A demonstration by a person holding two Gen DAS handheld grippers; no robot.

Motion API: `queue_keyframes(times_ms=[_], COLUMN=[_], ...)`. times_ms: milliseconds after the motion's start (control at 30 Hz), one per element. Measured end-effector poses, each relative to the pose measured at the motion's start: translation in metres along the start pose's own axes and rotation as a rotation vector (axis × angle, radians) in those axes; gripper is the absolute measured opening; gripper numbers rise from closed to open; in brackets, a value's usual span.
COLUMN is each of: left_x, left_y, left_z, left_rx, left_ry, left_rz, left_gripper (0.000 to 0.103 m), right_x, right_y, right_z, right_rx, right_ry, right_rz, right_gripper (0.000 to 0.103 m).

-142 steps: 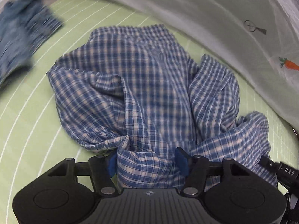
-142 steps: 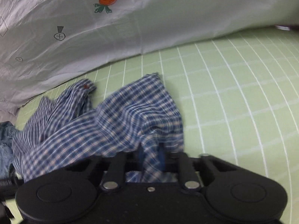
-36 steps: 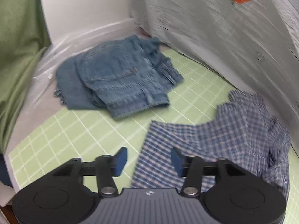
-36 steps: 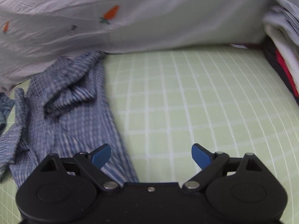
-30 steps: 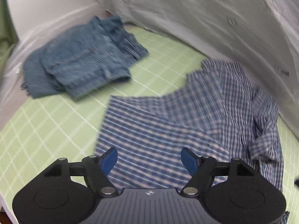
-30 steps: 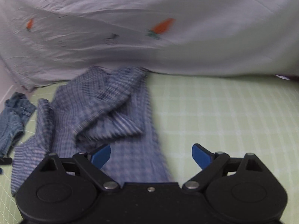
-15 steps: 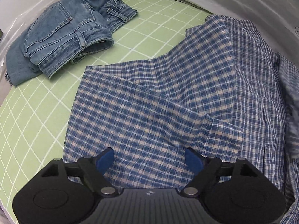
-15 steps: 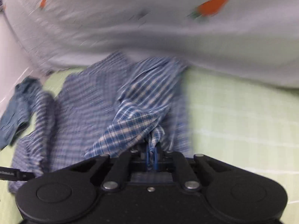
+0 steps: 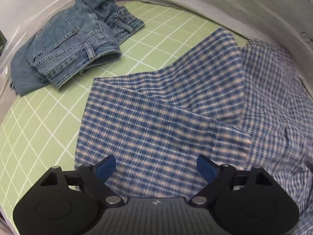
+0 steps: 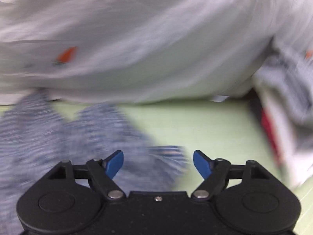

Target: Fold clothes

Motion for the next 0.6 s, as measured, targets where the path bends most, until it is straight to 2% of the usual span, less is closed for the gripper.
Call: queue_keyframes(times_ms=[100, 200, 233, 267, 300, 333, 533, 600], left_x=[-0.011, -0.026, -0.034, -0.04, -0.046, -0.05, -0.089, -0.103], left_y=[-0.007, -0.009, -0.009, -0.009, -0.01, -0.01, -0.009, -0.008], left_z=[0.019, 0.037, 0.044, 0.049, 0.054, 0.058, 0.084, 0.087], left_rx=[-0.03, -0.053, -0.061, -0.071, -0.081, -0.091, -0.11, -0.107], left_ry=[-0.01, -0.018, -0.019, -0.02, -0.021, -0.022, -0.035, -0.024], left_rz=[-0.03, -0.06, -0.07, -0.081, -0.093, -0.107, -0.167, -0.171], left_gripper=[0.09, 0.09, 0.09, 0.09, 0.09, 0.09, 0.09, 0.09], right_x=[-0.04, -0.072, -0.081, -0.086, -0.091, -0.096, -0.112, -0.12], right_y=[0.021, 0.035, 0.04, 0.044, 0.046, 0.046, 0.018, 0.0], right_z=[0.023, 0.034, 0.037, 0.041, 0.044, 0.049, 0.114, 0.137], right_rx=[0.148, 0.244, 0.262, 0.265, 0.268, 0.272, 0.282, 0.281], right_ry=[0.092, 0.165, 0.18, 0.183, 0.183, 0.175, 0.025, 0.005], right_rz=[-0.02, -0.042, -0.039, -0.022, -0.005, 0.007, 0.028, 0.023], right_gripper=[0.08, 0.076, 0.066, 0.042, 0.027, 0.002, 0.002, 0.002])
Point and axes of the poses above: each gripper's, at about its wrist camera, not at the fingertips, and z roughly against the way its jaws point, y to its left, x to its top, the point moved 2 cm from there along -z, roughly the way its jaws point, and after that the axes turned 13 degrees about -x, right-handed, at the moved point
